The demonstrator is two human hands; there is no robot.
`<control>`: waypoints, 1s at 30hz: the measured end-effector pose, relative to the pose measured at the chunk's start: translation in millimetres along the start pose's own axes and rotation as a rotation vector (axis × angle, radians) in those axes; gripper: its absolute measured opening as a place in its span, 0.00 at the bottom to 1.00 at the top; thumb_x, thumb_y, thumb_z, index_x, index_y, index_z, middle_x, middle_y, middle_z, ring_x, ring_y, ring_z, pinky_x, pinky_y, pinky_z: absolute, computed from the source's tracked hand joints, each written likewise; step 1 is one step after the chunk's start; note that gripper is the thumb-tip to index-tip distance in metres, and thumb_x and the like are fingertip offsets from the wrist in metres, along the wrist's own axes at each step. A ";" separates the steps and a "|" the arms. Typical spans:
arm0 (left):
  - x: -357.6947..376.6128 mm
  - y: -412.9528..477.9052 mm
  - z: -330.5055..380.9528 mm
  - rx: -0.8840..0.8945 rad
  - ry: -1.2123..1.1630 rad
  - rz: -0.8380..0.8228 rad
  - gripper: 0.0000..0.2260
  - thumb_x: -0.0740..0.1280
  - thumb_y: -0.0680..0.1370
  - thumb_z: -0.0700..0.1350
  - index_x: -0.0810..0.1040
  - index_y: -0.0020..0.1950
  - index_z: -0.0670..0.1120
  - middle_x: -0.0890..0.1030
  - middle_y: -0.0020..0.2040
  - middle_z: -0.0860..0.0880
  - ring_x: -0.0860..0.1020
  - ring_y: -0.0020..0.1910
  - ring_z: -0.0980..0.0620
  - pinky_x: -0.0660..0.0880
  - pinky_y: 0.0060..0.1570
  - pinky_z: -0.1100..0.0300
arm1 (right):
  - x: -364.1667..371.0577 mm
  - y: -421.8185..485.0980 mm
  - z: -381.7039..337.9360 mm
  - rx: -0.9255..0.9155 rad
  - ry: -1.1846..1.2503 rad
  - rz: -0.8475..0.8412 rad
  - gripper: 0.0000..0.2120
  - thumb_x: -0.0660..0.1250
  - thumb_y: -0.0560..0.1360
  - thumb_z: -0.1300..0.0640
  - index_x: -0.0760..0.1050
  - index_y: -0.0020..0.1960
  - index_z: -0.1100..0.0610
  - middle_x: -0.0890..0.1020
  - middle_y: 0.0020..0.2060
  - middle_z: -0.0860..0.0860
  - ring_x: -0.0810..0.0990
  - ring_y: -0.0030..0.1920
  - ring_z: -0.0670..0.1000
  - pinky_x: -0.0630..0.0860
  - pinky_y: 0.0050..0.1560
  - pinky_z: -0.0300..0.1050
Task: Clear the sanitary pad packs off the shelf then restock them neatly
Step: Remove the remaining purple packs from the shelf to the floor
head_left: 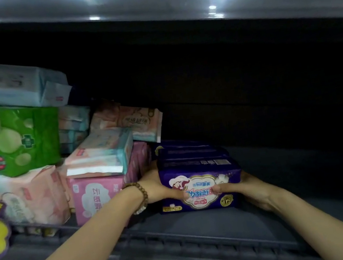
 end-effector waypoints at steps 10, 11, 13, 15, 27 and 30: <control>-6.3 -53.3 75.5 0.186 -0.213 0.193 0.35 0.79 0.63 0.54 0.69 0.64 0.47 0.79 0.57 0.49 0.82 0.45 0.59 0.81 0.38 0.61 | -4.8 -83.5 -69.9 -0.306 0.125 0.257 0.19 0.71 0.63 0.58 0.79 0.54 0.58 0.86 0.47 0.52 0.85 0.44 0.47 0.79 0.41 0.35; -12.0 -61.4 89.1 0.197 -0.249 0.229 0.37 0.79 0.60 0.60 0.71 0.64 0.48 0.79 0.58 0.49 0.82 0.46 0.58 0.81 0.39 0.59 | -3.2 -95.4 -84.4 -0.347 0.163 0.277 0.18 0.71 0.63 0.57 0.79 0.53 0.57 0.86 0.46 0.52 0.85 0.43 0.47 0.79 0.40 0.35; -23.8 -80.4 114.4 0.226 -0.216 0.301 0.45 0.74 0.53 0.72 0.71 0.64 0.53 0.76 0.62 0.50 0.79 0.54 0.57 0.79 0.52 0.55 | 4.1 -119.1 -108.5 -0.396 0.215 0.293 0.21 0.71 0.63 0.53 0.78 0.55 0.56 0.86 0.46 0.52 0.85 0.44 0.49 0.80 0.41 0.37; -39.3 -107.6 127.9 0.224 -0.163 0.368 0.43 0.72 0.52 0.73 0.72 0.63 0.56 0.73 0.61 0.53 0.75 0.58 0.58 0.73 0.61 0.56 | 18.6 -143.4 -126.8 -0.411 0.221 0.292 0.25 0.71 0.63 0.50 0.77 0.59 0.56 0.86 0.48 0.52 0.85 0.47 0.50 0.81 0.42 0.39; -116.0 -274.5 51.4 -0.111 -0.284 0.288 0.33 0.74 0.57 0.65 0.79 0.58 0.51 0.85 0.49 0.51 0.83 0.50 0.48 0.76 0.59 0.46 | 203.5 -190.5 -105.6 -0.129 0.230 0.033 0.30 0.71 0.58 0.45 0.76 0.58 0.52 0.86 0.43 0.50 0.86 0.41 0.48 0.81 0.36 0.38; -123.3 -302.2 14.2 -0.210 -0.352 0.239 0.23 0.75 0.66 0.54 0.80 0.57 0.46 0.85 0.47 0.49 0.84 0.47 0.49 0.79 0.53 0.53 | 254.5 -184.1 -78.5 -0.020 0.297 -0.047 0.23 0.71 0.61 0.48 0.79 0.55 0.54 0.86 0.44 0.52 0.86 0.42 0.49 0.82 0.42 0.40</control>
Point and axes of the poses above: each hand's wrist, its own y-axis towards the middle knuckle, its own x-axis out of the palm, z = x × y, the point moved 7 cm from there along y, towards the middle knuckle
